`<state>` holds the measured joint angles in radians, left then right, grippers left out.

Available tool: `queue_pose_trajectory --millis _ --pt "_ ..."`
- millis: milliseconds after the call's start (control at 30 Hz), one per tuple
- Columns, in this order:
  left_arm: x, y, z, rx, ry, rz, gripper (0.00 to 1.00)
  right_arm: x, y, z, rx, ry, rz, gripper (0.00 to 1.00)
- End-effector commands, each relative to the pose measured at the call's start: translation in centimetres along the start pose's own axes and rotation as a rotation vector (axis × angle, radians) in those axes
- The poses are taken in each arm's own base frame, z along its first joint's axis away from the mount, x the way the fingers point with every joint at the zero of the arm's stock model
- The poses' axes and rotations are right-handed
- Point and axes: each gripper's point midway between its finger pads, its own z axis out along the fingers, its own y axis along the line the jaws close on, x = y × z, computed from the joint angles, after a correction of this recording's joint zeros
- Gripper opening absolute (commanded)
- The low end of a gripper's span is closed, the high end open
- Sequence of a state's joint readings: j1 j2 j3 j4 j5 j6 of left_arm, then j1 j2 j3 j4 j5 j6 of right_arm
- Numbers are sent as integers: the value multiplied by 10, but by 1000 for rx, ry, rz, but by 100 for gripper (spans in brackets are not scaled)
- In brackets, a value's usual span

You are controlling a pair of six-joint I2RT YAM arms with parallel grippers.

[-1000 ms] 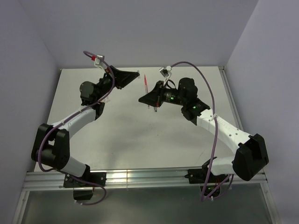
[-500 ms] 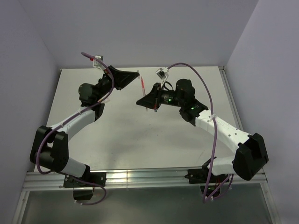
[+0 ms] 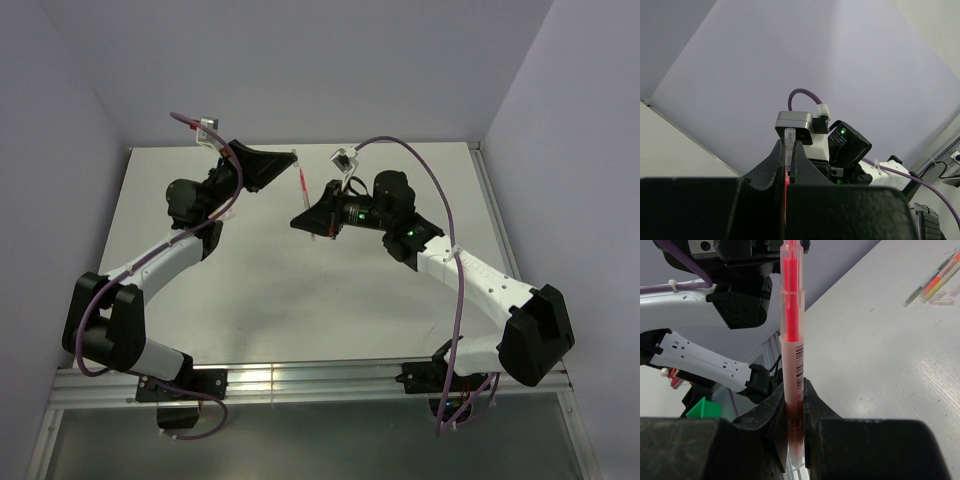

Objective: Insert the pens into the pen caps
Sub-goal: Insert the pen cap onto the pen.

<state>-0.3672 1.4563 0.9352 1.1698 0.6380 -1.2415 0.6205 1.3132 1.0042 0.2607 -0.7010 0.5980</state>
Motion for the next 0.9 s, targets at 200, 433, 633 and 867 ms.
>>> queue_pose_trajectory --millis 200,433,633,867 --pt "-9 -19 0 51 -30 63 0 -6 13 3 -30 -6 -55 0" --pt "-7 -13 0 36 -27 53 0 -6 12 3 -24 -6 -59 0" --pt "-3 -10 1 30 -14 50 0 -8 12 1 -12 -13 -68 0" --pt "4 -8 5 26 6 46 0 -10 12 -1 2 -23 -81 0"
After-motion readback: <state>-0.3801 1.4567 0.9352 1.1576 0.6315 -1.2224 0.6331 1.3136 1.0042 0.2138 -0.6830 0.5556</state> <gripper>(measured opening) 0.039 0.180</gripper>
